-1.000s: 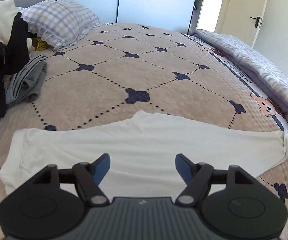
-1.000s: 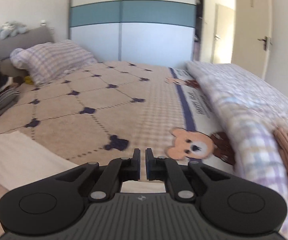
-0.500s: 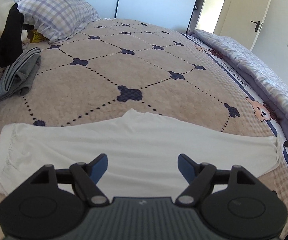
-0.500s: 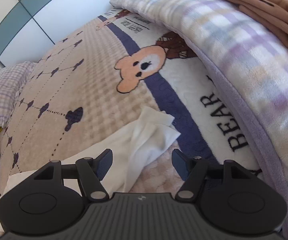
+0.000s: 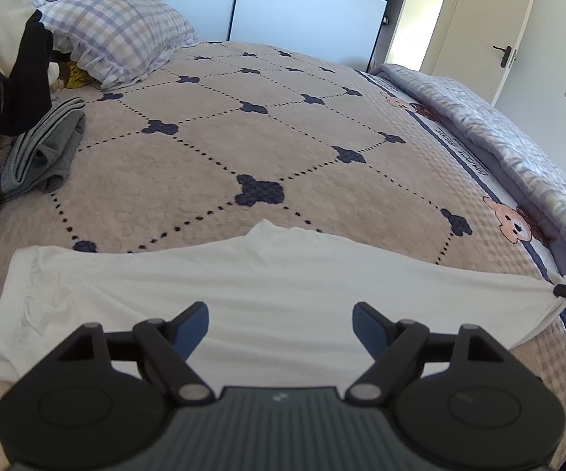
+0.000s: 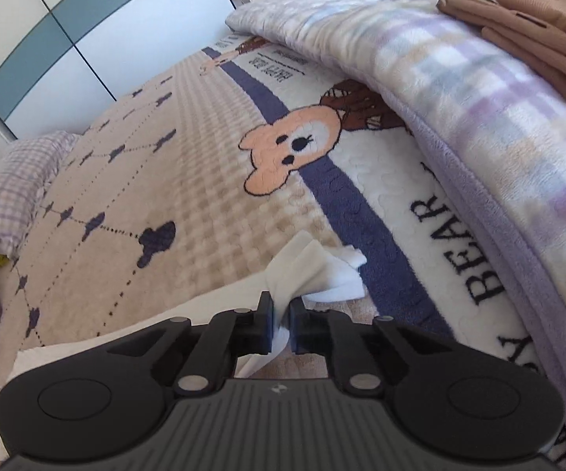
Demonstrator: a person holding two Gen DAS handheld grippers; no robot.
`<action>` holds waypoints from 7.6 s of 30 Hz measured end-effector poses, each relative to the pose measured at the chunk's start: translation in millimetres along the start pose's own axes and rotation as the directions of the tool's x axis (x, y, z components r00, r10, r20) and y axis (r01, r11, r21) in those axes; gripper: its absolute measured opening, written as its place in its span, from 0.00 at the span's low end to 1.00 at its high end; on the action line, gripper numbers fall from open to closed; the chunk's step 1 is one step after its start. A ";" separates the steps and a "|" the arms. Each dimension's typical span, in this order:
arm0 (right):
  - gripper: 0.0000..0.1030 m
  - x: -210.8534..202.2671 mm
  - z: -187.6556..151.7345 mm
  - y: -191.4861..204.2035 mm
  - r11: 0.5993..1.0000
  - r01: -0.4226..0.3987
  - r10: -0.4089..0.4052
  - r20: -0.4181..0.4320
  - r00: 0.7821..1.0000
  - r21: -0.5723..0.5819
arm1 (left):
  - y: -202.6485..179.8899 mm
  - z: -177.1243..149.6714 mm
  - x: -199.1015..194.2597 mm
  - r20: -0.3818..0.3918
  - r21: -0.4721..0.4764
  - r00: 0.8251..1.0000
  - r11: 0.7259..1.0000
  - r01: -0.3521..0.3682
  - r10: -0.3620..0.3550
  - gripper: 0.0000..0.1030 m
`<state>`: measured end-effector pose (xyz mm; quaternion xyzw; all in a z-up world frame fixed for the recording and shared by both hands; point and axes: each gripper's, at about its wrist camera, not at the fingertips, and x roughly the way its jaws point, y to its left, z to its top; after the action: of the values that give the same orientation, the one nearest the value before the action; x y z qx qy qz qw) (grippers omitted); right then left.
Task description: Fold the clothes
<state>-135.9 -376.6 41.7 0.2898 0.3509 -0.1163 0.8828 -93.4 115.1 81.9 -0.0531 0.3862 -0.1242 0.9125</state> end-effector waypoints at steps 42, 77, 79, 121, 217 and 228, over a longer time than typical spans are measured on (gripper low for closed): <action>0.09 12.0 -102.2 145.1 0.692 -0.329 0.250 -0.214 0.944 -0.643 | -19.0 -24.3 46.8 -0.142 0.084 0.984 0.992 -0.095 0.106 0.84; 0.13 7.0 -91.5 139.0 0.769 -0.408 0.311 -0.270 0.911 -0.492 | -98.0 -13.9 64.4 -0.115 -0.415 0.895 0.840 0.351 -0.431 0.86; 0.13 10.1 -93.3 139.9 0.767 -0.413 0.310 -0.280 0.909 -0.491 | -103.7 -14.0 71.1 -0.119 -0.425 0.896 0.838 0.343 -0.427 0.86; 0.12 53.4 7.4 77.4 0.834 -0.307 0.190 -0.283 0.940 -0.458 | -145.1 -6.6 107.8 -0.156 -0.189 0.971 0.970 0.151 -0.181 0.04; 0.07 18.9 -39.6 50.9 0.928 -0.247 0.160 -0.301 0.940 -0.280 | -173.7 -25.9 98.8 -0.217 0.061 0.931 0.947 0.315 -0.295 0.14; 0.17 24.0 -40.7 40.1 0.945 -0.284 0.215 -0.347 0.913 -0.162 | -181.2 -29.4 96.5 -0.214 0.115 0.935 0.943 0.313 -0.284 0.29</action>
<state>-124.5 -320.3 18.6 0.2530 0.4617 0.0849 0.8459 -83.4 -85.3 29.6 -0.0316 0.4505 -0.2942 0.8423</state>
